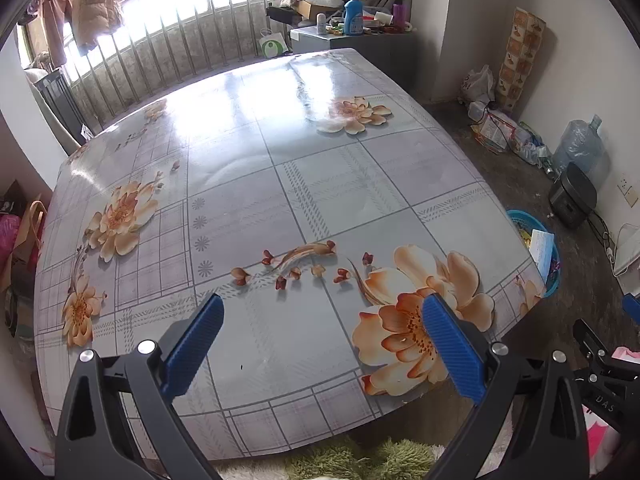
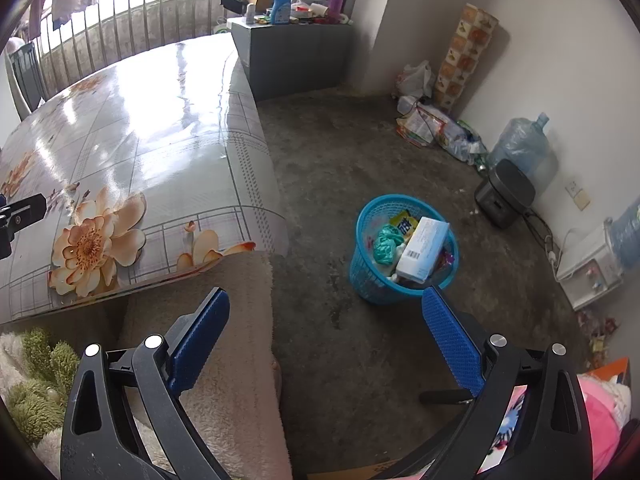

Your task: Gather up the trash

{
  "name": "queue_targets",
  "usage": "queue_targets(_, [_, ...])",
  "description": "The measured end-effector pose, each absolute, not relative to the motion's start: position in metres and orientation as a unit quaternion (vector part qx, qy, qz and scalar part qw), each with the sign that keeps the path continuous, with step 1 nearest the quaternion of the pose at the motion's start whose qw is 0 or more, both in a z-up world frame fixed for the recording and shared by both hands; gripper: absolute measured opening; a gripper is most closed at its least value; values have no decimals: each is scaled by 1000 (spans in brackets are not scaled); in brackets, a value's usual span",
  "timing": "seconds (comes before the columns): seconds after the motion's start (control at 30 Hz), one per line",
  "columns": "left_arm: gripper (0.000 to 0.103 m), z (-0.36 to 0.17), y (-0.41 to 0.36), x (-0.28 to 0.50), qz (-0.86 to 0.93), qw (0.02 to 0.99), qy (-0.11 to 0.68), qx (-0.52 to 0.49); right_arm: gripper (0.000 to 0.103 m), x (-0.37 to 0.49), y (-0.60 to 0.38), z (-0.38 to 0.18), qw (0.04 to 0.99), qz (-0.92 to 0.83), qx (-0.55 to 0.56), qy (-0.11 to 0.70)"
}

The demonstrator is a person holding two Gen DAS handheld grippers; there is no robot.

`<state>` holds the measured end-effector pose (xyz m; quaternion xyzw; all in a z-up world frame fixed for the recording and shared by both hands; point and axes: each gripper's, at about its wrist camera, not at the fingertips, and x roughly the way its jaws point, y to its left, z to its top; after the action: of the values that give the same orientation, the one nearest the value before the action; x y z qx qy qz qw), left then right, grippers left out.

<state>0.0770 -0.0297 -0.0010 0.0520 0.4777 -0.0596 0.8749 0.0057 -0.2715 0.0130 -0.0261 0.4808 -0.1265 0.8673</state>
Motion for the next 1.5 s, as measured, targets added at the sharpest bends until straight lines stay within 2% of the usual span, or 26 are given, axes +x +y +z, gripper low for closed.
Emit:
queue_targets(0.8, [97, 2, -40, 58, -79, 875, 465, 107, 93, -1, -293, 23, 872, -152, -13, 466])
queue_targets(1.5, [97, 3, -27, 54, -79, 877, 465, 95, 93, 0, -284, 24, 873, -141, -17, 466])
